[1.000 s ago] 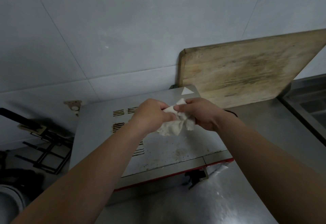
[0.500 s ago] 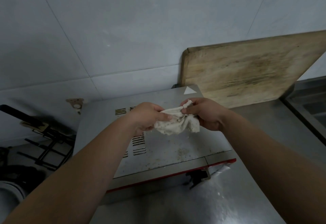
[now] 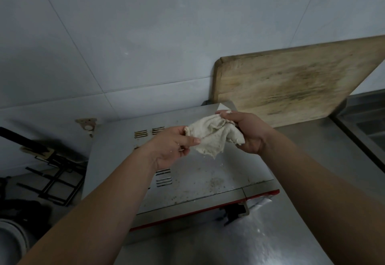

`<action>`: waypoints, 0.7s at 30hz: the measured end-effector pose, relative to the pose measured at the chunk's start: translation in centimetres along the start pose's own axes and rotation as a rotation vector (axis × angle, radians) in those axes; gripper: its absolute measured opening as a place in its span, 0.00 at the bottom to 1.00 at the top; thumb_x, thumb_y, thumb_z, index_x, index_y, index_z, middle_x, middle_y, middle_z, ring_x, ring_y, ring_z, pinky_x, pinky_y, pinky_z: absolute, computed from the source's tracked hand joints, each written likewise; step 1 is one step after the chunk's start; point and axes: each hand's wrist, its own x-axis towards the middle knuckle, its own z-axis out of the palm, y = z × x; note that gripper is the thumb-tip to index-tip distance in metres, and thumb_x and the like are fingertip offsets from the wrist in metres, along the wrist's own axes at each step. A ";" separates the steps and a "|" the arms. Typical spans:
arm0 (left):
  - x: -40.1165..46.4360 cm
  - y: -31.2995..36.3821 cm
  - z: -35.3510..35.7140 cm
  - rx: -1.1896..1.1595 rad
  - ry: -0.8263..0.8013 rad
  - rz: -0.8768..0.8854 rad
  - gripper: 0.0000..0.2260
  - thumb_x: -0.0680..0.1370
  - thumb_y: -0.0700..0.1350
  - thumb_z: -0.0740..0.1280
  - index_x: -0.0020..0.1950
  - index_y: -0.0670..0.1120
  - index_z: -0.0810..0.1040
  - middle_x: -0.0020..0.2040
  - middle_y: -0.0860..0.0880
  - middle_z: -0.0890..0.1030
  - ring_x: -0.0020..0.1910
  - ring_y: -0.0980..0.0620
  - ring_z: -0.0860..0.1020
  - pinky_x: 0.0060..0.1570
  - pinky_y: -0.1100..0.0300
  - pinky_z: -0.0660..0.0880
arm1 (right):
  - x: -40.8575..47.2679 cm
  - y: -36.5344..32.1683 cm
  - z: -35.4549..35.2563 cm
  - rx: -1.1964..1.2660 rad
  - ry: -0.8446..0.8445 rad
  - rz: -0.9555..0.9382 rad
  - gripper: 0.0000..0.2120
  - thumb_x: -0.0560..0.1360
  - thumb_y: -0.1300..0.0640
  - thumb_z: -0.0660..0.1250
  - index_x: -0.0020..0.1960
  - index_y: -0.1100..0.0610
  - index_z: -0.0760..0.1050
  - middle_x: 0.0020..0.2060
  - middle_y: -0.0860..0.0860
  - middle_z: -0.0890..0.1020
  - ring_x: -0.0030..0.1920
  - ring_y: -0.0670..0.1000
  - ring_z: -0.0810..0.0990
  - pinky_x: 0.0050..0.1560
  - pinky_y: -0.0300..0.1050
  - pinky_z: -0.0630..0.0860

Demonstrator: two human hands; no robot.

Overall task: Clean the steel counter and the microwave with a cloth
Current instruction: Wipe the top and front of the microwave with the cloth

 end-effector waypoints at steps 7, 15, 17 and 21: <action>0.2 -0.8 -0.7 -0.072 0.160 -0.081 0.11 0.75 0.35 0.73 0.57 0.41 0.81 0.46 0.46 0.84 0.40 0.53 0.78 0.42 0.58 0.81 | 0.4 1.2 -0.6 -0.229 0.078 0.070 0.09 0.77 0.67 0.65 0.57 0.65 0.77 0.49 0.63 0.83 0.44 0.59 0.84 0.42 0.51 0.83; -0.1 0.2 0.5 0.101 0.154 0.000 0.05 0.79 0.37 0.69 0.54 0.43 0.81 0.47 0.44 0.86 0.41 0.48 0.84 0.36 0.59 0.81 | 0.6 1.0 -1.2 -0.456 0.085 0.025 0.10 0.74 0.72 0.65 0.54 0.65 0.78 0.44 0.59 0.84 0.45 0.56 0.84 0.45 0.50 0.82; 0.0 0.6 0.7 0.287 0.187 0.059 0.02 0.81 0.40 0.68 0.52 0.44 0.80 0.42 0.45 0.84 0.34 0.49 0.81 0.31 0.59 0.77 | 0.7 0.7 -1.0 -0.604 0.136 -0.026 0.09 0.73 0.72 0.67 0.48 0.61 0.79 0.42 0.57 0.83 0.44 0.55 0.83 0.45 0.51 0.82; 1.0 0.7 0.4 0.974 0.305 0.268 0.08 0.82 0.48 0.65 0.45 0.46 0.75 0.38 0.50 0.77 0.39 0.49 0.76 0.37 0.57 0.68 | 0.8 0.7 -1.1 -0.788 0.184 -0.098 0.07 0.72 0.69 0.70 0.44 0.59 0.78 0.42 0.57 0.82 0.45 0.57 0.82 0.51 0.58 0.81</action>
